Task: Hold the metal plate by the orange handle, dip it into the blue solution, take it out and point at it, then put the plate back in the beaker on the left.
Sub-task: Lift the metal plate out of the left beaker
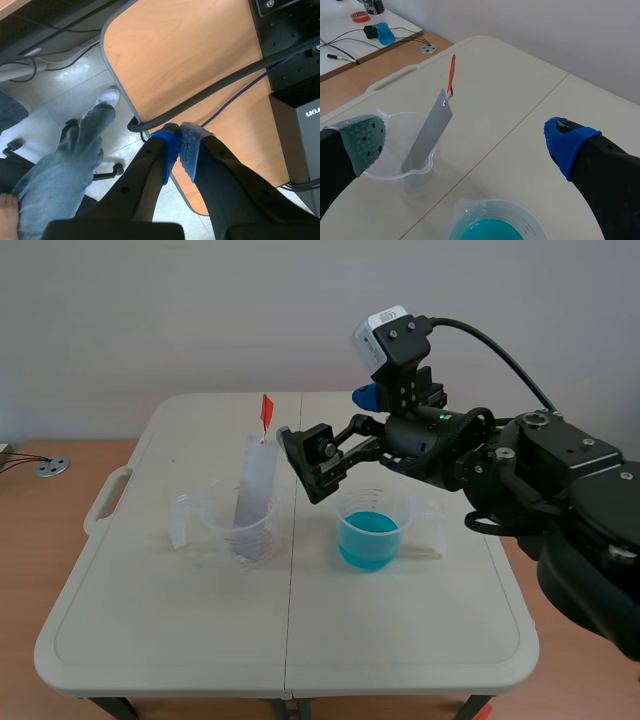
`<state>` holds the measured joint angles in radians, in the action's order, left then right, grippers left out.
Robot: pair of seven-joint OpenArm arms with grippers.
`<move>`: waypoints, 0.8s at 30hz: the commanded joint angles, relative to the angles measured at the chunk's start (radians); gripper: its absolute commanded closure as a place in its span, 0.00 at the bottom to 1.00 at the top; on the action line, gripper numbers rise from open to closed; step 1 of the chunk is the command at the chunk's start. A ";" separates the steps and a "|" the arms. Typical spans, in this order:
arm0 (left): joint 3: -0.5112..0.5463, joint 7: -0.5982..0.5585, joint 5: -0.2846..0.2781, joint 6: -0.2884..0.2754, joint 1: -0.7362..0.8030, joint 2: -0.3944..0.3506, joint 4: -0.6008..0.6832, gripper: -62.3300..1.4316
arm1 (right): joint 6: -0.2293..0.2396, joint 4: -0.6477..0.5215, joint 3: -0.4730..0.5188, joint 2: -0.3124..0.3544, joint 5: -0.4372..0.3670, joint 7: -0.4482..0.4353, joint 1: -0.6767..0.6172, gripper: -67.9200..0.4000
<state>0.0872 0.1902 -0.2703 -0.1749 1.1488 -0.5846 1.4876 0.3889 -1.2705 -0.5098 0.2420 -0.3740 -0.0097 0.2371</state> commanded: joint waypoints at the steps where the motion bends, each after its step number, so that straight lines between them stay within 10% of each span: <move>1: 0.002 -0.006 -0.006 0.000 0.000 0.002 0.018 0.95 | 0.003 0.010 -0.014 -0.014 -0.008 -0.014 0.041 0.02; 24: 0.002 -0.005 -0.006 0.000 -0.003 0.002 0.018 0.95 | 0.003 0.384 -0.088 -0.217 0.008 0.008 0.312 0.02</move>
<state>0.0872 0.1905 -0.2703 -0.1749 1.1469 -0.5846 1.4883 0.3889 -0.8783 -0.5980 0.0353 -0.3584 0.0059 0.5182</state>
